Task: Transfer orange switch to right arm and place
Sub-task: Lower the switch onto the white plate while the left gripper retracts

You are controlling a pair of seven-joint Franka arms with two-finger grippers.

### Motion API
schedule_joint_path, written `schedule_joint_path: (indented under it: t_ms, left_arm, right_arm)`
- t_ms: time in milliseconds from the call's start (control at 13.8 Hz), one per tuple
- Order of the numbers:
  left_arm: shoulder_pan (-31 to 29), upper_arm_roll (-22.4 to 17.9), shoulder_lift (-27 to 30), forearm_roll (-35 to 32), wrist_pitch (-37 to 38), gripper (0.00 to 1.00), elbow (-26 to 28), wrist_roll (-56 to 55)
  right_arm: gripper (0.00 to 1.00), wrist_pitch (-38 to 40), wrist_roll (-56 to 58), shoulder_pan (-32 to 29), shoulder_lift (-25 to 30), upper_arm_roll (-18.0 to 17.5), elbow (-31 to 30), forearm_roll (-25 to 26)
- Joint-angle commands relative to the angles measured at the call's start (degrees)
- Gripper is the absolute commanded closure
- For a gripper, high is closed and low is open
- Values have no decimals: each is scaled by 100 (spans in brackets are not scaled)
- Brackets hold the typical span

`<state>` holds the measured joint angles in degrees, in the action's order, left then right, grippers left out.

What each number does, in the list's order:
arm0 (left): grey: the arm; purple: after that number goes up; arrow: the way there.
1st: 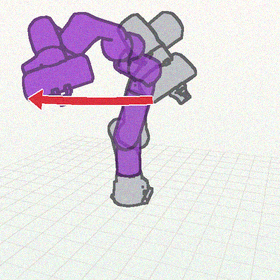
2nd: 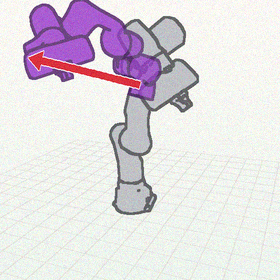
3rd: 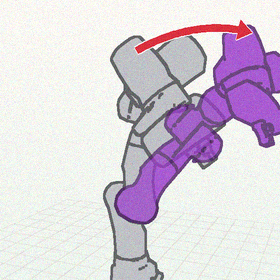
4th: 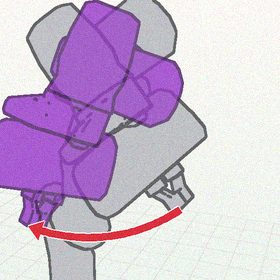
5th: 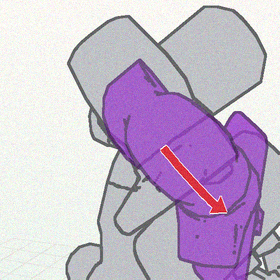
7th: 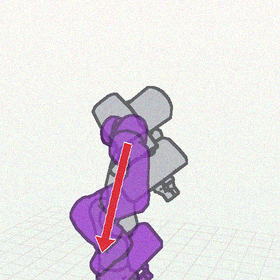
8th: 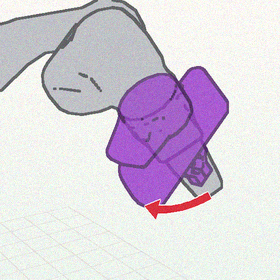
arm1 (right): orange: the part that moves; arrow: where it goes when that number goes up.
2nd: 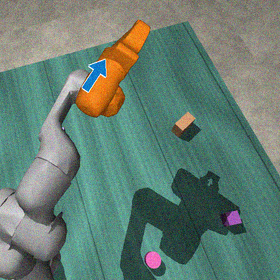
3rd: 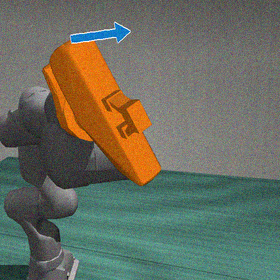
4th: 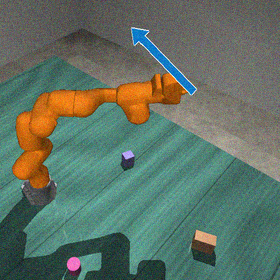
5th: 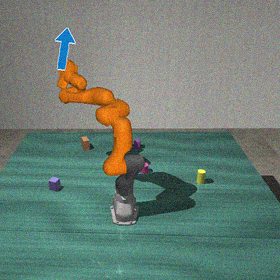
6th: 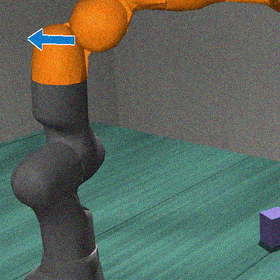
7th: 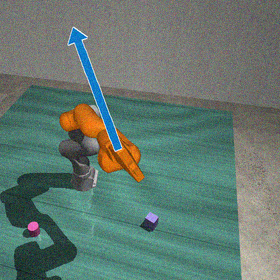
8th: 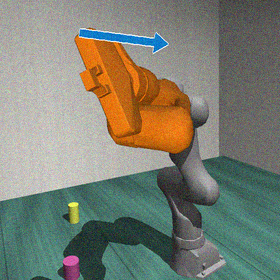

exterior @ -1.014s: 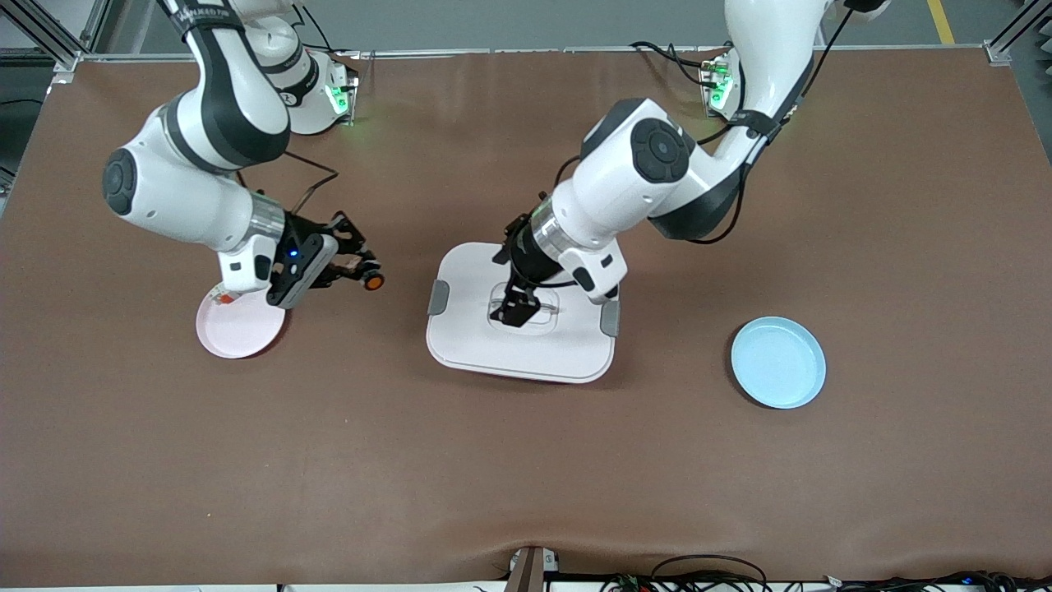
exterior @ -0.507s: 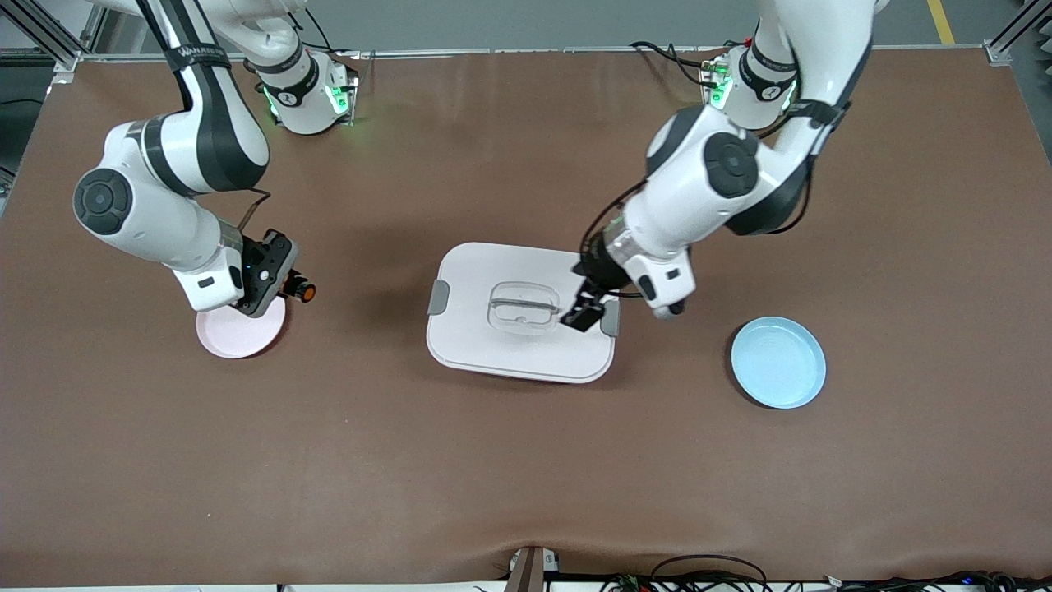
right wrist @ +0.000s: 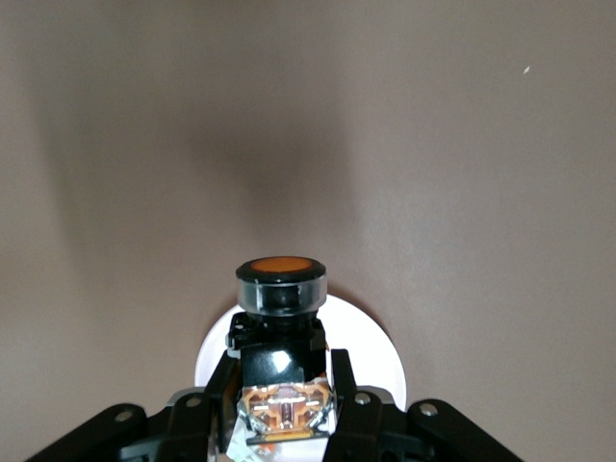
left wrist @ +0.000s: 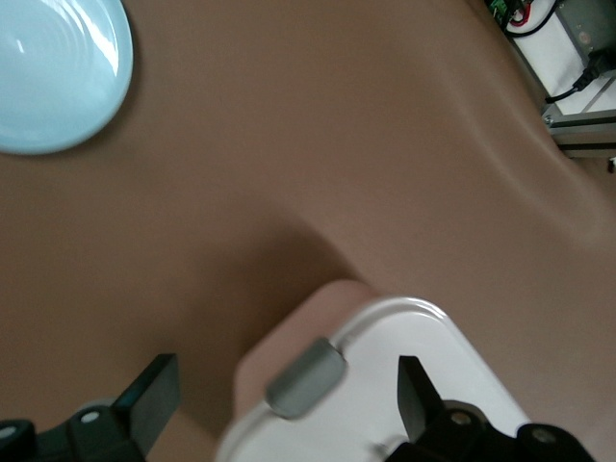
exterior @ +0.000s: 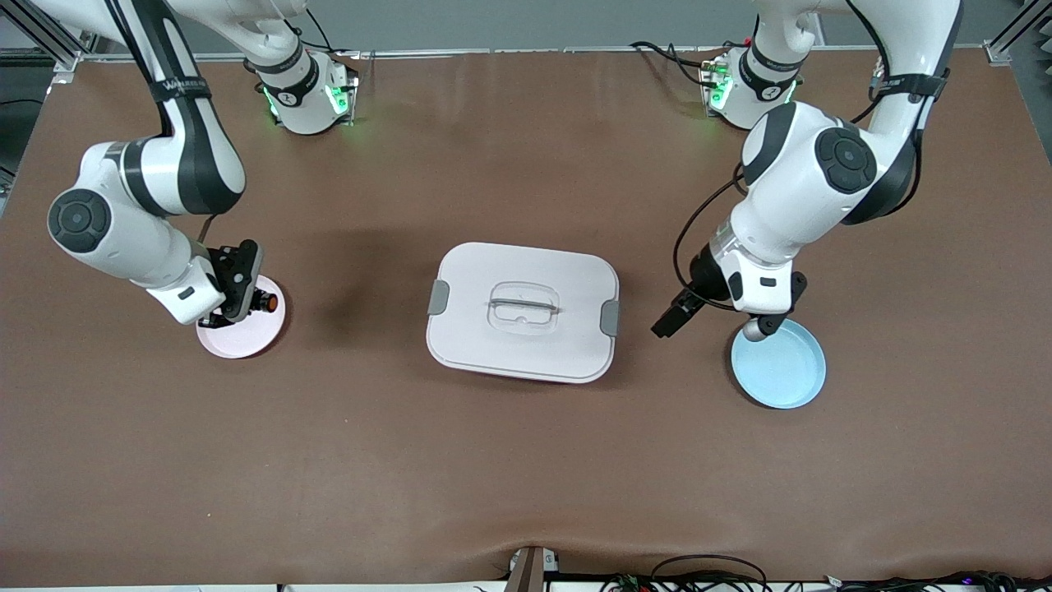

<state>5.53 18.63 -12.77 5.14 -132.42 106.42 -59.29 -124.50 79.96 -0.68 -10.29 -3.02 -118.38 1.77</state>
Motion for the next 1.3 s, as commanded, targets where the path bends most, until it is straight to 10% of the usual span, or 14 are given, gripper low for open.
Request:
schedule_joint_path:
  t_ms: [0,507,1231]
  left_arm:
    - [-253,44,371,-513,41,0,414,907]
    - [-1281,53,617,-514,533,0,458,4923]
    - [-2160,44,785,-461,1904,0,-754,5217]
  right_arm:
    - [100,-441,204,-230,-131,-93,-167,454]
    - [100,-1928,521,-731,-438,-93,-853,737]
    - [100,-2263,530,-978,-887,-84,-942,781]
